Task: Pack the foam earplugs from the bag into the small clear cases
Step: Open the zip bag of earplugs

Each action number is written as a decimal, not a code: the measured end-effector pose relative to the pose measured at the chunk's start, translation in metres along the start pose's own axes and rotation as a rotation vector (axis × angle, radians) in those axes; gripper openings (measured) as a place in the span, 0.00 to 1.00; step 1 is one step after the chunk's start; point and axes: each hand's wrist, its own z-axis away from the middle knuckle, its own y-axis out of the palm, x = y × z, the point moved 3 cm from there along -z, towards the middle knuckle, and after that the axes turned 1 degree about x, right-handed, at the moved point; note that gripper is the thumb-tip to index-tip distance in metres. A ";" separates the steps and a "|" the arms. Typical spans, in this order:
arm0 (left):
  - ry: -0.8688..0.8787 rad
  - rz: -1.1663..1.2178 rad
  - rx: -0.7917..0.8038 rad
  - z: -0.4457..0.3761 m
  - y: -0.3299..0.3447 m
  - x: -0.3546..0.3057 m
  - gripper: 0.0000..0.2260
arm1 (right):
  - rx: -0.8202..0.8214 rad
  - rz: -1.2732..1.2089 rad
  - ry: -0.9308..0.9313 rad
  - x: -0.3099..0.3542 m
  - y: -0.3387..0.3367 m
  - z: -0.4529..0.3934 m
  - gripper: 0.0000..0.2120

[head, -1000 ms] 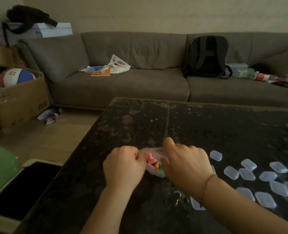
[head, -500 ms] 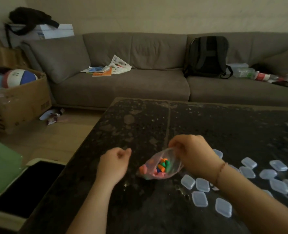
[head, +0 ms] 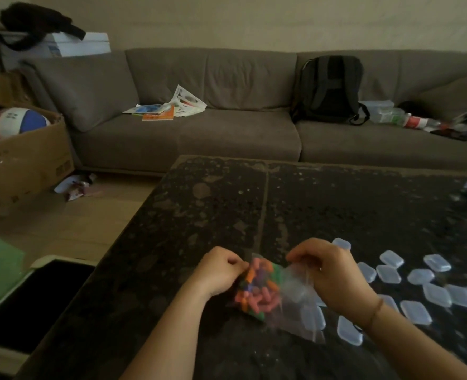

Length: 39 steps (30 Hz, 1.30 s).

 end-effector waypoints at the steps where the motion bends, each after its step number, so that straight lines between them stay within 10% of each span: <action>1: -0.003 -0.026 -0.004 0.001 0.001 0.000 0.13 | -0.004 0.014 -0.036 0.000 -0.001 0.001 0.15; 13: 0.047 0.676 -0.232 0.006 -0.036 0.010 0.07 | -0.234 -0.371 0.302 0.001 0.008 -0.019 0.10; 39: 0.122 0.624 -0.476 0.018 -0.056 0.026 0.07 | -0.156 -0.862 0.403 -0.010 0.037 -0.032 0.07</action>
